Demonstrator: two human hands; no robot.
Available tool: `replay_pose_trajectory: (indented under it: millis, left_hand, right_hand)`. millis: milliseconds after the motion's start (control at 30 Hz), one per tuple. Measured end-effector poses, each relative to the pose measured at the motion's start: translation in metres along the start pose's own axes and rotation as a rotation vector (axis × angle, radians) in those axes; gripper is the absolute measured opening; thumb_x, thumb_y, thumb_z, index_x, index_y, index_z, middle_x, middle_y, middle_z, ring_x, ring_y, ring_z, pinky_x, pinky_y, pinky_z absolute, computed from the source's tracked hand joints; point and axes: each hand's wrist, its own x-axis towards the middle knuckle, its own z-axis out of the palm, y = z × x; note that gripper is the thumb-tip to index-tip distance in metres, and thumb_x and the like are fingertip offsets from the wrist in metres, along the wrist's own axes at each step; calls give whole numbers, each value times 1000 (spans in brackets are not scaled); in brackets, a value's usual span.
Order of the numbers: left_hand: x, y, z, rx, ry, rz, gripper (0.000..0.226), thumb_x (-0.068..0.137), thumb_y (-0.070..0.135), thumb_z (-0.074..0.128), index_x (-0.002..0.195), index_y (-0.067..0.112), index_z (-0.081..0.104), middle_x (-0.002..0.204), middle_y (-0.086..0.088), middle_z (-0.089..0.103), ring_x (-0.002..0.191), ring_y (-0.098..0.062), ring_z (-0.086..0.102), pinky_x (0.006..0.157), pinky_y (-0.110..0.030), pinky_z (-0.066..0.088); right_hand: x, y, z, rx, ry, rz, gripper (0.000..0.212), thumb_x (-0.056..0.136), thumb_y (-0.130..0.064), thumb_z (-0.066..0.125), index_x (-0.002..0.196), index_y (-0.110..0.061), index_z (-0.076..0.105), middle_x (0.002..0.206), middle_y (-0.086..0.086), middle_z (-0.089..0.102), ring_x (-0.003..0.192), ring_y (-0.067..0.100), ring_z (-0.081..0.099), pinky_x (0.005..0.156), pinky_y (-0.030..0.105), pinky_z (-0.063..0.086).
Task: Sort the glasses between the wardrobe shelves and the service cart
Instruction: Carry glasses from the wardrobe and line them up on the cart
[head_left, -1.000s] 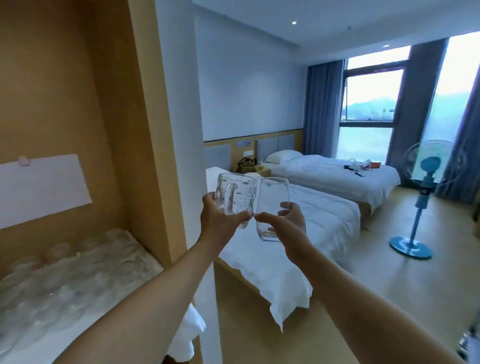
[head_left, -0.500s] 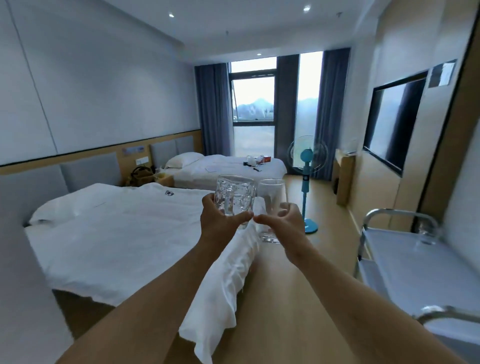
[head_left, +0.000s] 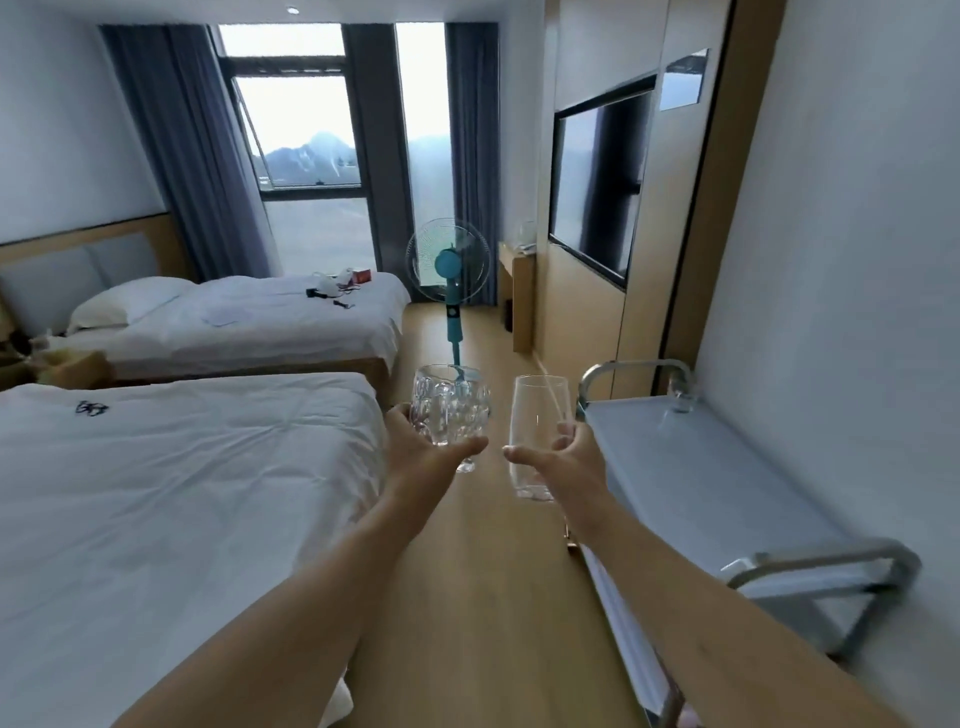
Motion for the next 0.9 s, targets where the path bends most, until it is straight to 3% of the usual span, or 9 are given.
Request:
replay_pose_trajectory:
  millis: [133, 233, 367, 500, 667, 767, 900]
  left_hand:
    - [58, -26, 59, 52, -79, 46, 90, 52, 37, 99, 119, 25, 40, 113, 5, 58, 101, -11, 61, 80, -26, 51]
    - [101, -40, 104, 27, -125, -5, 102, 50, 39, 98, 131, 19, 39, 120, -1, 59, 107, -18, 62, 92, -37, 55]
    - [154, -58, 158, 8, -157, -73, 95, 52, 34, 99, 128, 20, 43, 115, -1, 62, 102, -16, 64, 92, -39, 56]
    - [201, -78, 204, -48, -202, -130, 89, 52, 31, 98, 123, 20, 45, 114, -2, 64, 103, -19, 66, 95, -47, 56]
    - [260, -109, 244, -79, -287, -159, 100, 40, 45, 95, 124, 20, 46, 117, -2, 66, 107, -20, 67, 99, -47, 54]
    - [300, -134, 268, -50, -354, -181, 98, 41, 49, 95, 122, 23, 47, 118, -1, 64, 108, -20, 65, 97, -46, 54]
    - [353, -160, 300, -37, -441, -229, 99, 41, 49, 95, 123, 23, 45, 116, 1, 64, 104, -15, 65, 88, -34, 54]
  right_hand:
    - [75, 25, -14, -21, 47, 17, 86, 62, -29, 96, 129, -10, 47, 111, 3, 52, 111, 27, 60, 96, 47, 55]
    - [131, 41, -23, -20, 77, 50, 81, 62, -27, 96, 125, -11, 47, 111, 4, 52, 110, 26, 60, 97, 49, 54]
    - [197, 57, -34, -51, 88, 79, 77, 64, -28, 95, 122, -17, 45, 110, 4, 52, 109, 27, 61, 96, 48, 54]
    - [256, 72, -37, -77, 109, 120, 74, 65, -28, 94, 119, -17, 45, 102, 0, 51, 96, 18, 61, 82, 39, 57]
    - [320, 94, -29, -98, 164, 179, 79, 66, -30, 94, 125, -17, 43, 103, -2, 50, 93, 11, 55, 67, 24, 44]
    - [355, 111, -20, -108, 224, 216, 84, 66, -32, 94, 130, -15, 43, 106, -1, 49, 98, 14, 55, 69, 24, 44]
    - [400, 129, -10, -103, 337, 268, 87, 65, -32, 95, 133, -14, 44, 113, 2, 48, 106, 21, 58, 77, 30, 51]
